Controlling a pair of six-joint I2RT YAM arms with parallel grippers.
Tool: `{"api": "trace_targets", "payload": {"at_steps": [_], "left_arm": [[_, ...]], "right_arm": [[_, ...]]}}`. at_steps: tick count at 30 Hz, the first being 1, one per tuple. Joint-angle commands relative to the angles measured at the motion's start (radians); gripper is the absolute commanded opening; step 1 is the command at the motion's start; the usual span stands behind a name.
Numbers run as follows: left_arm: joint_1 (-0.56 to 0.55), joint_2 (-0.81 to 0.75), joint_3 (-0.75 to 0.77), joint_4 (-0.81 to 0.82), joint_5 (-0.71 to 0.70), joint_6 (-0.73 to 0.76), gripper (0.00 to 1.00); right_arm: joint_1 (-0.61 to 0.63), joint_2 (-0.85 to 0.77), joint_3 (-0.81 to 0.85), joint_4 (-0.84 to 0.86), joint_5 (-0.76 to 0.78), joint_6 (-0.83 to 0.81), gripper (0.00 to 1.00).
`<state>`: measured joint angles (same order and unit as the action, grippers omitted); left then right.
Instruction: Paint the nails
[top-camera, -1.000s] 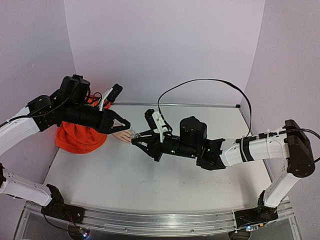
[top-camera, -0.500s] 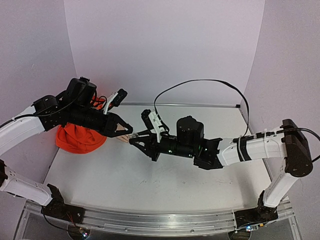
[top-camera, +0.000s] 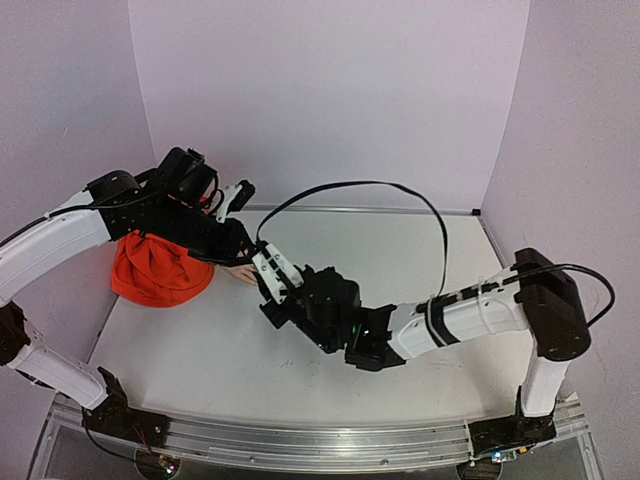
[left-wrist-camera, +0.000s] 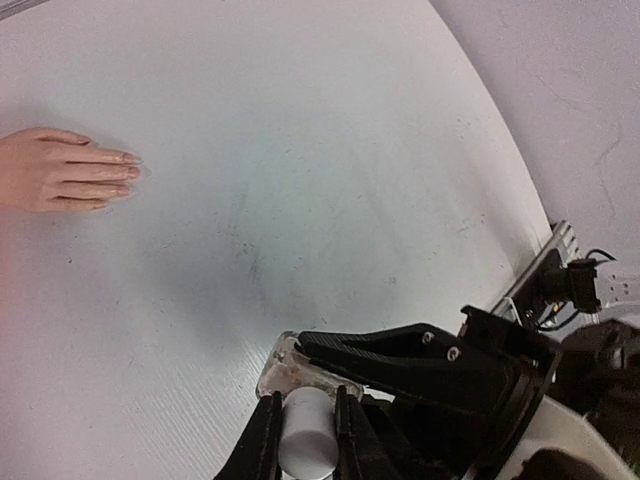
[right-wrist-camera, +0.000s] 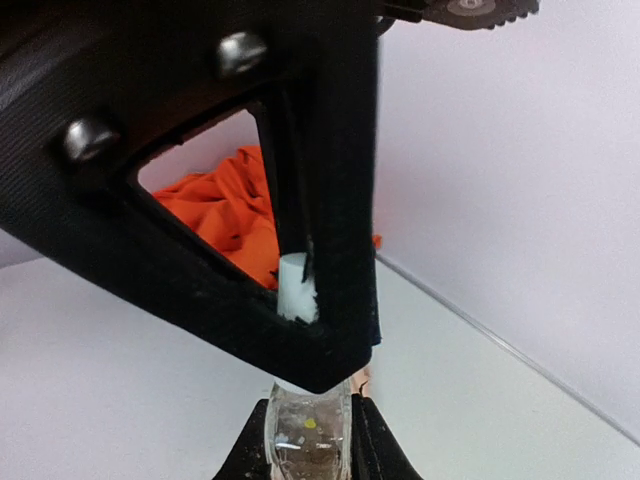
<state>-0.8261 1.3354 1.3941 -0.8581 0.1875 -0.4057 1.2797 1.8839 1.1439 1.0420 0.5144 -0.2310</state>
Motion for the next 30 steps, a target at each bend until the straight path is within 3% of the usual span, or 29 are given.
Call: {"api": "trace_targets", "payload": {"at_steps": [1, 9, 13, 18, 21, 25, 30], "left_arm": [[-0.001, 0.046, 0.015, -0.058, -0.153, -0.135, 0.00], [-0.001, 0.064, -0.018, 0.021, -0.174, -0.175, 0.00], [-0.001, 0.061, -0.053, 0.075, -0.156, -0.149, 0.00], [-0.001, 0.074, -0.082, 0.150, -0.060, -0.024, 0.00], [-0.001, 0.095, -0.074, 0.165, 0.069, 0.111, 0.00], [-0.002, 0.093, -0.065, 0.167, 0.219, 0.258, 0.00], [-0.002, 0.084, -0.040, 0.173, 0.307, 0.303, 0.00]], "right_arm": [[0.049, 0.068, 0.161, 0.461, 0.283, -0.253, 0.00], [0.049, 0.122, 0.259, 0.477, 0.173, -0.247, 0.00], [0.022, 0.047, 0.230, 0.340, -0.022, -0.133, 0.00], [-0.065, -0.089, 0.153, 0.179, -0.464, -0.007, 0.00], [-0.168, -0.160, 0.135, 0.096, -0.854, 0.109, 0.00], [-0.311, -0.189, 0.142, 0.115, -1.353, 0.311, 0.00], [-0.339, -0.205, 0.152, 0.119, -1.468, 0.380, 0.00]]}}
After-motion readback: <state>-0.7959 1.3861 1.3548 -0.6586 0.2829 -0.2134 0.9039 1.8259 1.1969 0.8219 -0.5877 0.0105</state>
